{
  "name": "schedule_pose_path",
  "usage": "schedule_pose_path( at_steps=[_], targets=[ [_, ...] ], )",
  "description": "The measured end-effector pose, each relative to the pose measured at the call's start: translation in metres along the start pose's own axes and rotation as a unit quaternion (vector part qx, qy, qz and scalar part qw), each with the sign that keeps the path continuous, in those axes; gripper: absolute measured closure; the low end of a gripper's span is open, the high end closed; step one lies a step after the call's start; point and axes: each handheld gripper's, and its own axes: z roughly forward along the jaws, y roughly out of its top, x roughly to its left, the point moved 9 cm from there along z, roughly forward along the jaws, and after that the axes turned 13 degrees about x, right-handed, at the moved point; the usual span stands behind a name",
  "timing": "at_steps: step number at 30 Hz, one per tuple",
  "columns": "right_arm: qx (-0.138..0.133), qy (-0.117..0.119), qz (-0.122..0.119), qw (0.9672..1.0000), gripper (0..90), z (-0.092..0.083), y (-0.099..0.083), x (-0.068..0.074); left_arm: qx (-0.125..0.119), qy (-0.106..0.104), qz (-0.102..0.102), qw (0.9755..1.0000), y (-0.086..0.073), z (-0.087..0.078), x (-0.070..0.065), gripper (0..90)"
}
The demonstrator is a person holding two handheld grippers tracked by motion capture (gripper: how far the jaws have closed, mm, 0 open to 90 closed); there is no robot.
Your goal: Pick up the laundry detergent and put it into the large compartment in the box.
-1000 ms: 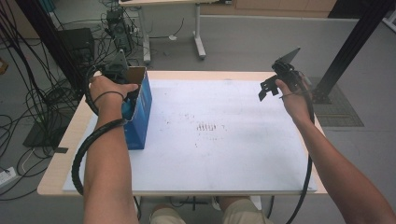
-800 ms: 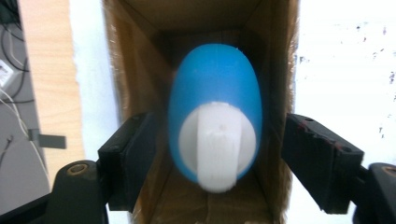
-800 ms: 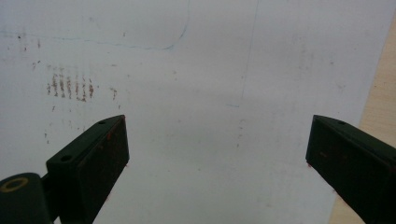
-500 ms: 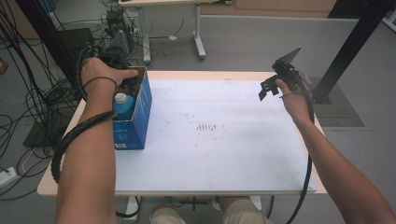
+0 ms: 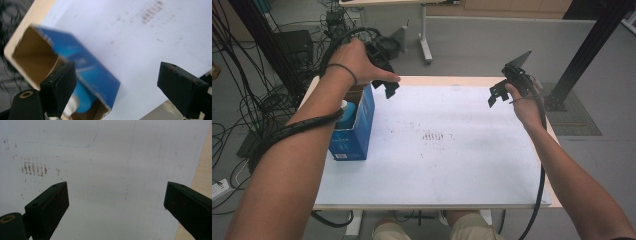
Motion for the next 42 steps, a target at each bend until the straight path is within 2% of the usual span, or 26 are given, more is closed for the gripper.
schedule_pose_path(
  at_steps=[2, 3, 5, 7, 8, 10, 11, 13, 17, 18, 21, 24, 34, 37, 39, 42],
  targets=[
    [0.002, -0.003, 0.0, 1.0, 5.8, -0.002, 0.001, 0.002, -0.003, 0.003, 0.04, 0.9992, 0.011, -0.005, -0.013, 15.3],
    [0.002, -0.003, 0.0, 1.0, 5.8, -0.002, 0.001, 0.002, -0.005, 0.007, 0.066, 0.9978, 0.017, -0.007, -0.022, 15.3],
    [-0.003, -0.005, -0.002, 1.0, 5.8, -0.007, 0.003, 0.004, -0.007, 0.012, 0.092, 0.9957, 0.025, -0.011, -0.035, 13.6],
    [-0.004, -0.007, -0.002, 1.0, 5.8, -0.009, 0.004, 0.005, -0.011, 0.012, 0.124, 0.9922, 0.033, -0.015, -0.047, 13.5],
    [-0.004, -0.007, -0.002, 1.0, 5.8, -0.009, 0.004, 0.005, -0.014, 0.012, 0.138, 0.9903, 0.037, -0.017, -0.053, 13.5],
    [-0.003, -0.008, 0.002, 1.0, 5.8, -0.01, 0.006, 0.004, -0.016, 0.018, 0.171, 0.9849, 0.044, -0.021, -0.065, 12.8],
    [-0.003, -0.008, 0.002, 1.0, 5.8, -0.01, 0.006, 0.004, -0.018, 0.023, 0.192, 0.981, 0.047, -0.023, -0.072, 12.8],
    [-0.002, -0.009, 0.004, 0.9999, 5.8, -0.01, 0.008, 0.004, -0.026, 0.028, 0.217, 0.9755, 0.051, -0.025, -0.081, 12.7],
    [0.002, -0.01, 0.01, 0.9999, 5.8, -0.008, 0.012, 0.001, -0.032, 0.029, 0.252, 0.9669, 0.057, -0.031, -0.096, 12.2],
    [0.003, -0.01, 0.012, 0.9999, 5.8, -0.007, 0.013, 0.001, -0.035, 0.033, 0.263, 0.9636, 0.057, -0.031, -0.1, 12.1],
    [0.006, -0.009, 0.014, 0.9998, 5.8, -0.006, 0.015, -0.001, -0.038, 0.038, 0.28, 0.9585, 0.058, -0.033, -0.107, 12.1],
    [0.007, -0.011, 0.013, 0.9998, 5.8, -0.006, 0.017, 0.0, -0.042, 0.04, 0.292, 0.9547, 0.059, -0.035, -0.111, 12.3],
    [0.009, -0.015, 0.011, 0.9998, 5.8, -0.005, 0.018, 0.003, -0.04, 0.031, 0.309, 0.9498, 0.062, -0.034, -0.118, 12.6],
    [0.009, -0.015, 0.014, 0.9997, 5.8, -0.005, 0.017, 0.003, -0.043, 0.025, 0.307, 0.9505, 0.063, -0.033, -0.118, 12.6],
    [0.01, -0.016, 0.013, 0.9997, 5.8, -0.005, 0.017, 0.002, -0.045, 0.026, 0.309, 0.9496, 0.063, -0.033, -0.119, 12.6],
    [0.009, -0.015, 0.014, 0.9997, 5.8, -0.005, 0.016, 0.002, -0.045, 0.023, 0.309, 0.9497, 0.063, -0.034, -0.119, 12.6]
  ],
)
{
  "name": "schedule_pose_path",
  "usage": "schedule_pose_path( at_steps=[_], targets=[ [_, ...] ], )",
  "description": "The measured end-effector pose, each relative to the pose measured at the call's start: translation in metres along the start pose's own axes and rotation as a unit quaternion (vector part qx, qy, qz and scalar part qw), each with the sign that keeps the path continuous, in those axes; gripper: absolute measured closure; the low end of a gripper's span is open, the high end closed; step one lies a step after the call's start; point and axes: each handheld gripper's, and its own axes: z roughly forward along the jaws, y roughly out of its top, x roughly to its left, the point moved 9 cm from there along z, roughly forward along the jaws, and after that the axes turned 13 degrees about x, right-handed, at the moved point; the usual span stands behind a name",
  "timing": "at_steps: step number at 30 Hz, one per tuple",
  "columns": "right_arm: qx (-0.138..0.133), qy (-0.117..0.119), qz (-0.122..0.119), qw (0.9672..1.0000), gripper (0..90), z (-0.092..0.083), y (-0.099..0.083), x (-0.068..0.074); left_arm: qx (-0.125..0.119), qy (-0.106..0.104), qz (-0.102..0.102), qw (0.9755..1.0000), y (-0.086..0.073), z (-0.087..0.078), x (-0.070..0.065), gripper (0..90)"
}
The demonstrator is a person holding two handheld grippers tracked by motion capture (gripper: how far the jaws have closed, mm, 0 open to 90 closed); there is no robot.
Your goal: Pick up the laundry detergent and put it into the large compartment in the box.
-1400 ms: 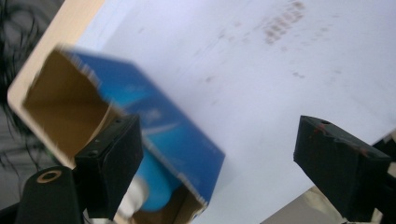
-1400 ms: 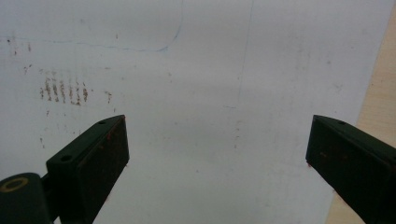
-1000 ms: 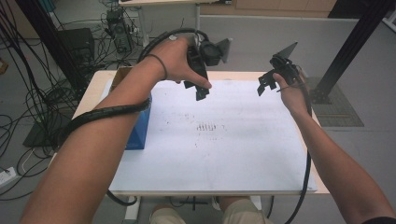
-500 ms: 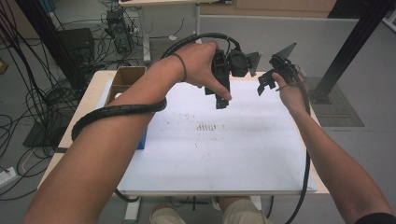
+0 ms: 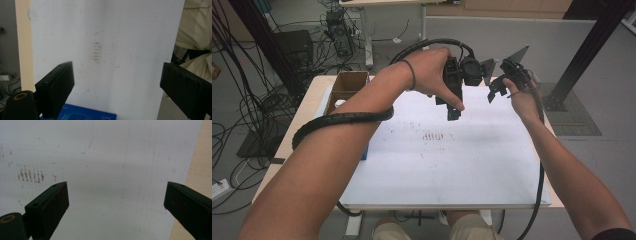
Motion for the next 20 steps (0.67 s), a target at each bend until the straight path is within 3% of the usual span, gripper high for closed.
schedule_pose_path(
  at_steps=[20],
  targets=[
    [0.003, -0.007, -0.006, 1.0, 5.8, 0.0022, 0.0005, 0.0074, -0.002, -0.008, -0.002, 1.0, -0.0031, 0.0027, 0.0005, 12.4]
  ],
)
